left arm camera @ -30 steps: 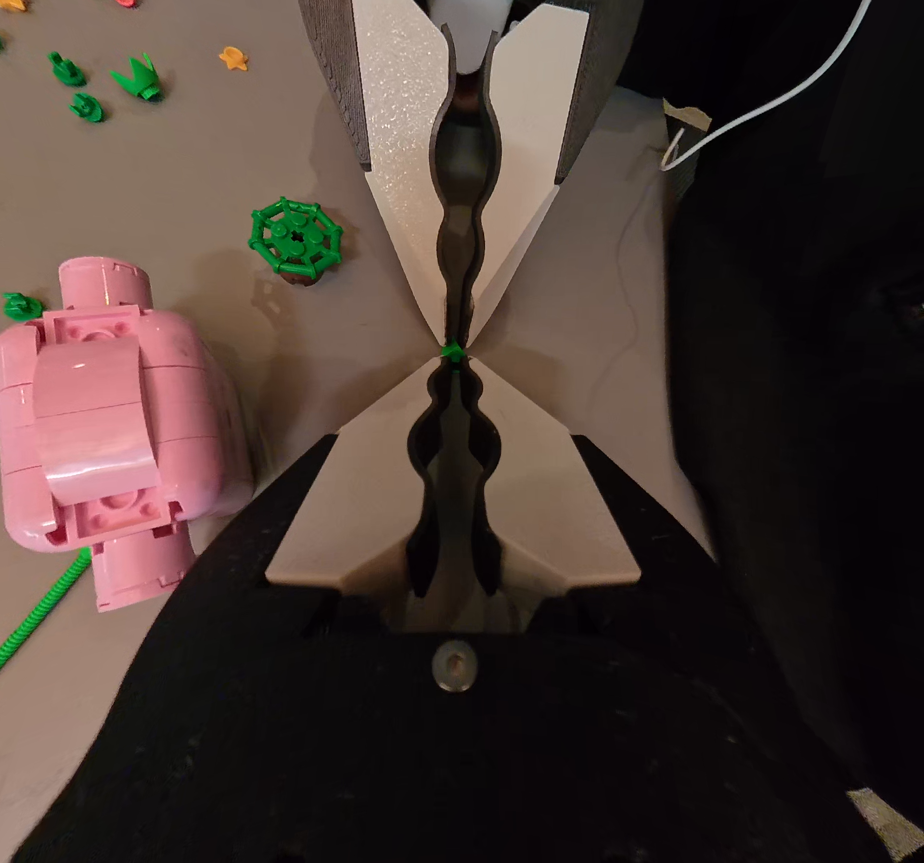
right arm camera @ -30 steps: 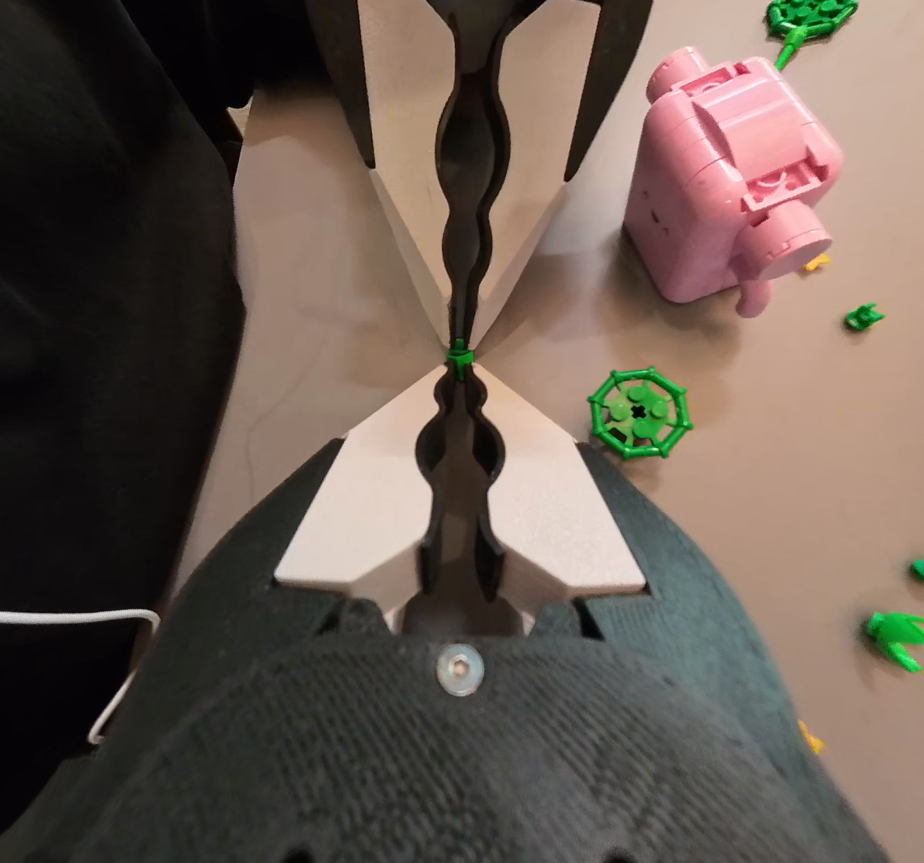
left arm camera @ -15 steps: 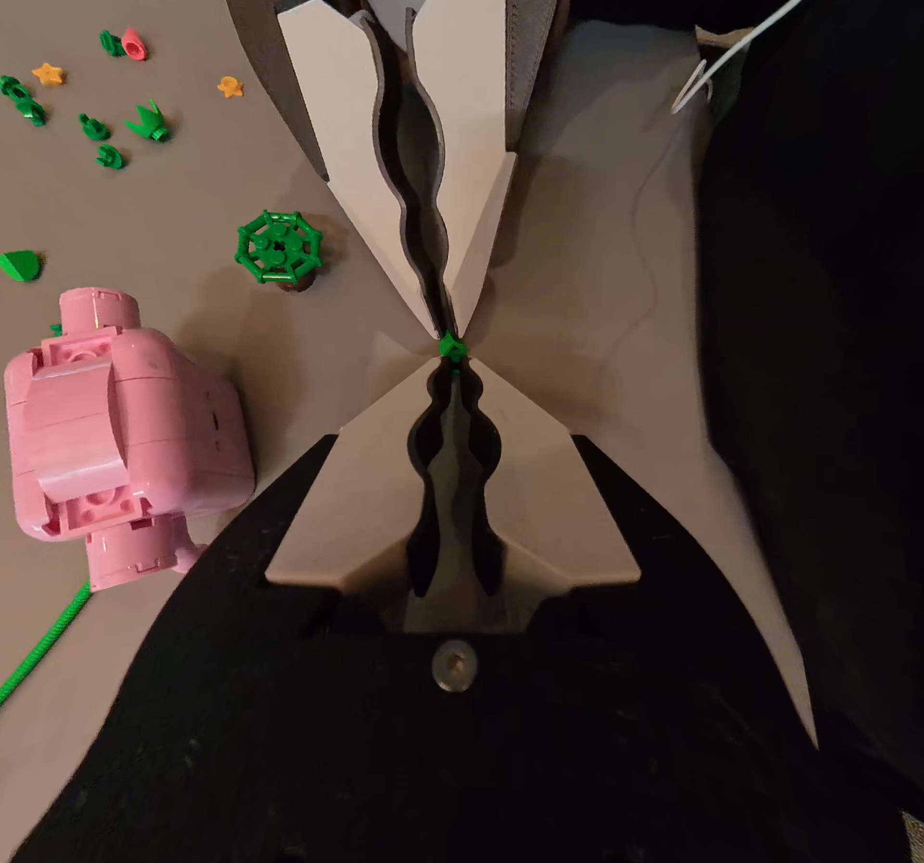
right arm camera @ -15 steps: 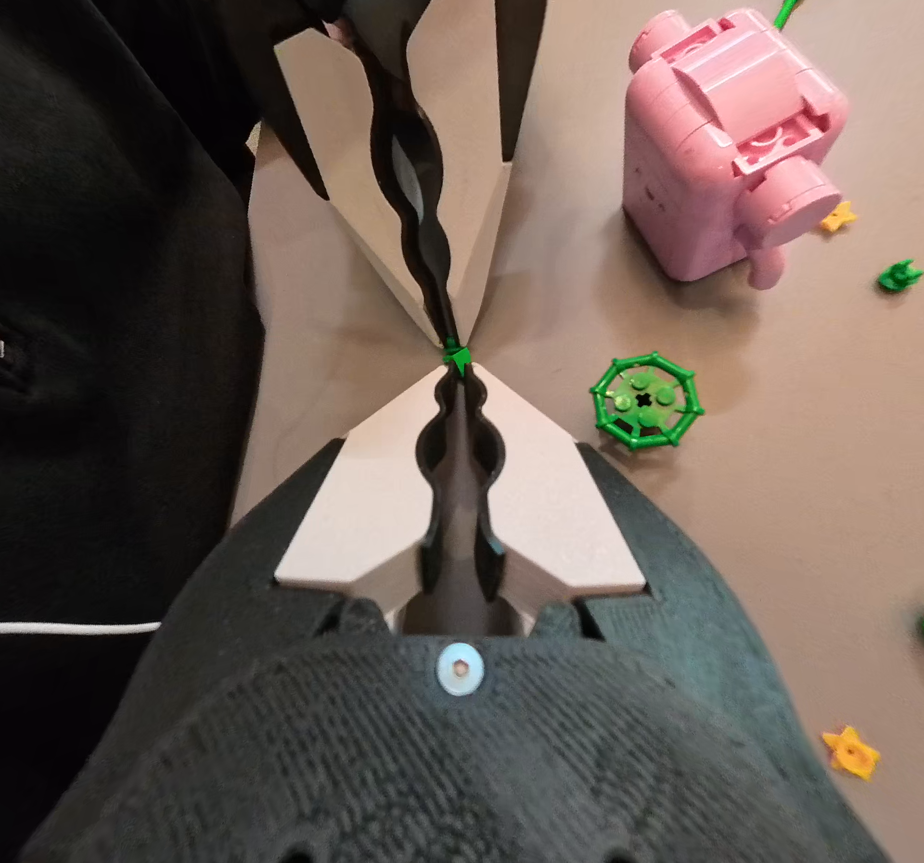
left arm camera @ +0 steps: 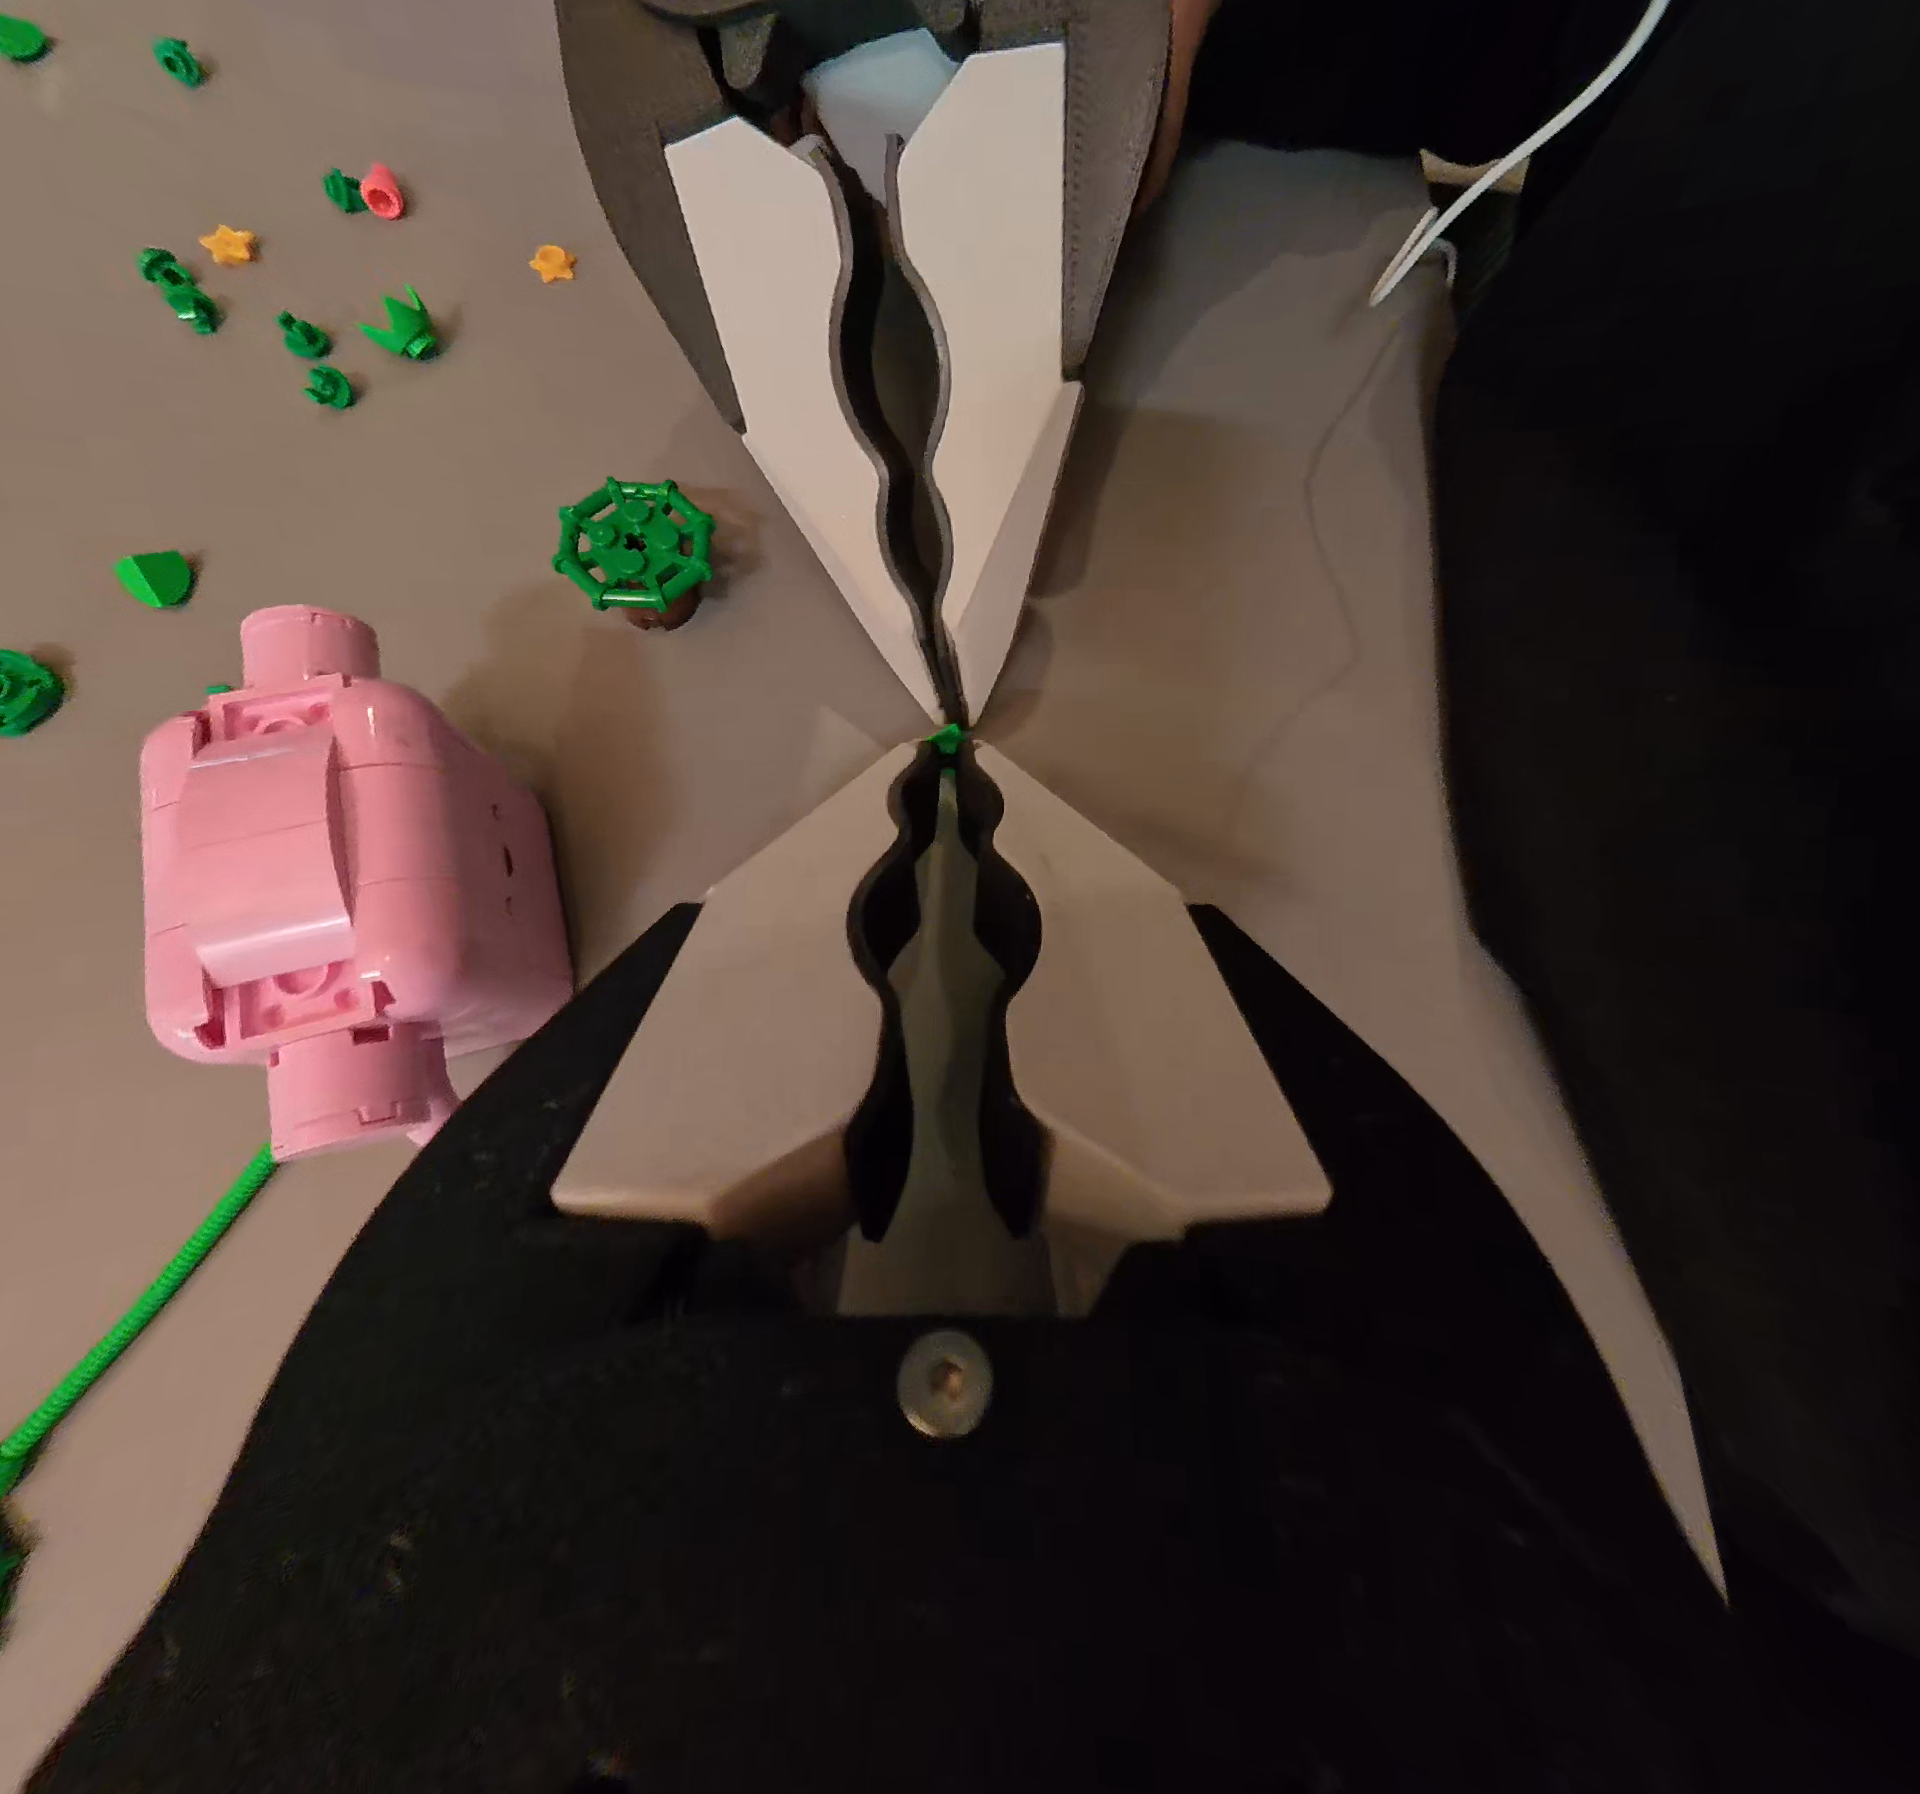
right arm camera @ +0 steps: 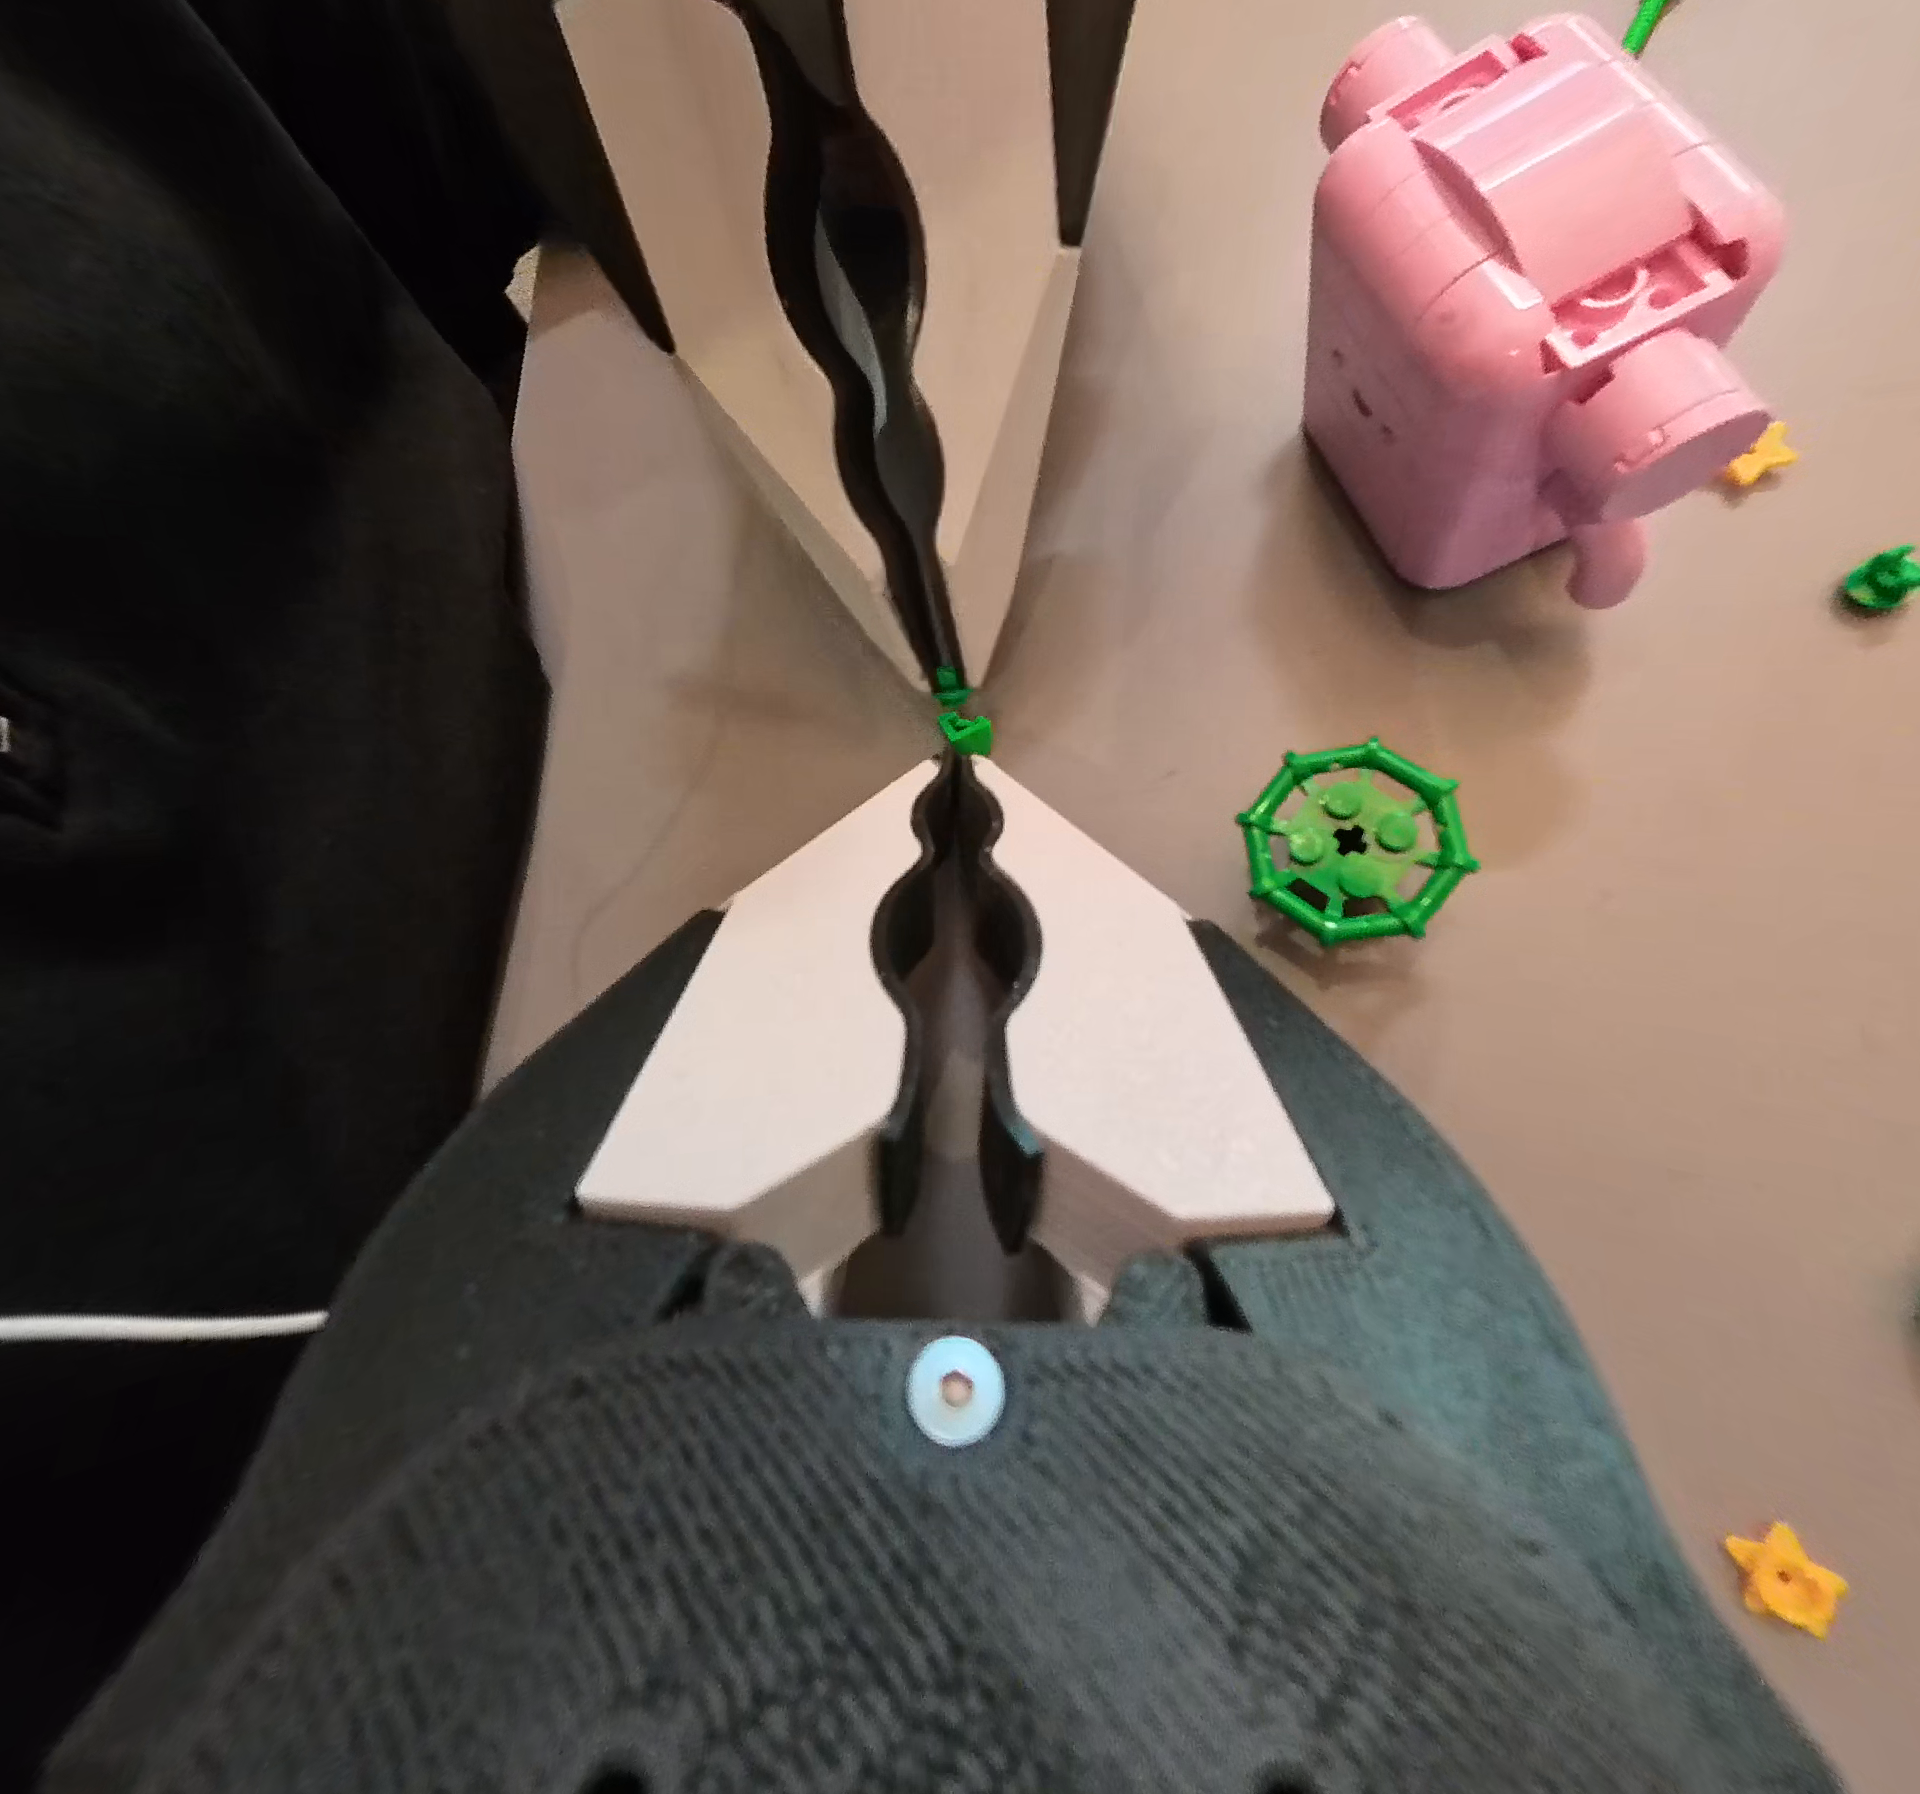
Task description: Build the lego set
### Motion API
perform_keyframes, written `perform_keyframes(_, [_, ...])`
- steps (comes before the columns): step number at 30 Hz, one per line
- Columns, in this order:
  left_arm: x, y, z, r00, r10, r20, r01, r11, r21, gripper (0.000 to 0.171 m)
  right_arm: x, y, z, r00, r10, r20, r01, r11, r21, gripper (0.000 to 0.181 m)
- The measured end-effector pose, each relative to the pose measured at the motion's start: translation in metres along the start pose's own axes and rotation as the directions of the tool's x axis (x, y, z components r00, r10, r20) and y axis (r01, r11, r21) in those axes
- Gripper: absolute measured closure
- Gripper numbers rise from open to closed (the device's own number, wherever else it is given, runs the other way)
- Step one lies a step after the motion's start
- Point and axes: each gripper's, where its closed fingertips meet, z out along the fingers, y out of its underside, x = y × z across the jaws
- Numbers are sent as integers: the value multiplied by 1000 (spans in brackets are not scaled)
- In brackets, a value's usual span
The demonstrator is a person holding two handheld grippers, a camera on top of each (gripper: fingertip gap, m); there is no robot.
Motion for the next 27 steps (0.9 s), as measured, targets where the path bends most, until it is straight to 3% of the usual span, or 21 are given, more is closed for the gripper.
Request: perform_keyframes(27, [1, 5, 4, 999, -3, -45, 1, 999, -46, 171, 0, 0, 0, 1000, -16, -9, 16, 1000, -4, 181])
